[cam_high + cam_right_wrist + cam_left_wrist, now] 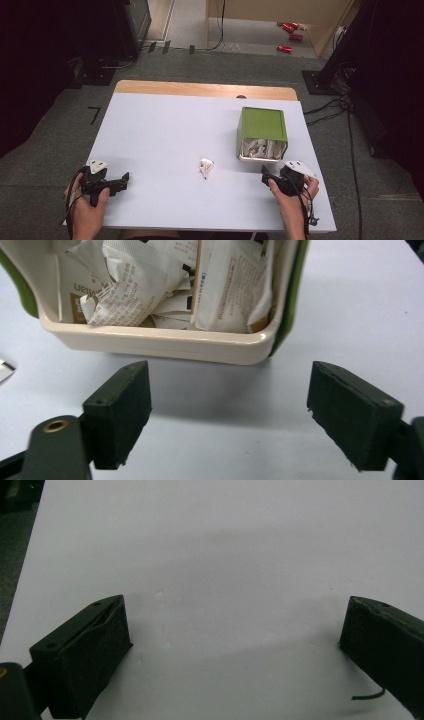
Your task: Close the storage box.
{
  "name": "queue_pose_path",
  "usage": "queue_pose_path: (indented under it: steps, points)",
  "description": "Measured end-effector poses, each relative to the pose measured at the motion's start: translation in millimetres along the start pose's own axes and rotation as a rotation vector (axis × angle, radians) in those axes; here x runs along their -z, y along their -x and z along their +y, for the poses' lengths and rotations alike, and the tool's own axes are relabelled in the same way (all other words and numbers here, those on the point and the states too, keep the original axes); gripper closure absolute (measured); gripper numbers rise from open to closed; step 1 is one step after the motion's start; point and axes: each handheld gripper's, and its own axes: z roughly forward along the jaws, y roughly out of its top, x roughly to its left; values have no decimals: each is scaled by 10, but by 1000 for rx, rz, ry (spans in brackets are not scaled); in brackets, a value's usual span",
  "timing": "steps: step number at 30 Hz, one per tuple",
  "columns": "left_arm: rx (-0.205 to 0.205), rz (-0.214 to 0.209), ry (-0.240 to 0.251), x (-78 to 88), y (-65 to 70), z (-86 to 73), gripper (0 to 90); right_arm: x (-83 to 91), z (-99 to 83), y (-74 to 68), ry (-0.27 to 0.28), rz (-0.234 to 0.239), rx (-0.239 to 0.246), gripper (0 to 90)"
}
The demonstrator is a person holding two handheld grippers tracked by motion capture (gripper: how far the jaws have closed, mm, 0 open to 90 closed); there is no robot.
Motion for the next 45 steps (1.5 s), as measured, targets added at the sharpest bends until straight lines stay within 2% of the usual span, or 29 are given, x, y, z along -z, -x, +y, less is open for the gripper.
queue_pose_path:
  steps: [2, 3, 11, 18, 24, 28, 30, 33, 36, 37, 41, 45]
  points:
    - [0, 0, 0, 0, 0, 0, 0, 38, 0, 64, -3, 14, 14, 154]
    - [0, 0, 0, 0, 0, 0, 0, 38, 0, 64, -3, 14, 14, 154]
    - [0, 0, 0, 0, 1, 0, 0, 182, -52, 343, -10, 10, 27, 148]
    - [0, 1, 1, 0, 2, -1, 0, 221, -121, 511, -14, 4, 26, 148]
    - [0, 1, 1, 0, 2, -1, 0, 231, -221, 691, -29, 4, 50, 148]
    - [0, 1, 1, 0, 2, -1, 0, 240, -259, 773, -32, -15, 63, 148]
    - [0, 1, 1, 0, 2, -1, 0, 236, -301, 851, -37, -39, 50, 148]
    - [0, 1, 1, 0, 2, -1, 0, 222, -332, 890, -46, -53, 49, 151]
    - [0, 1, 1, 0, 2, -2, 0, 171, -398, 937, -78, -63, 67, 147]
    - [0, 1, 1, 0, 2, -1, 0, 174, -401, 944, -75, -52, 64, 140]
    - [0, 0, 1, 0, 1, -2, 0, 151, -418, 898, -84, -73, 103, 110]
    - [0, 0, 0, 0, 1, -1, 0, 152, -419, 904, -84, -71, 98, 110]
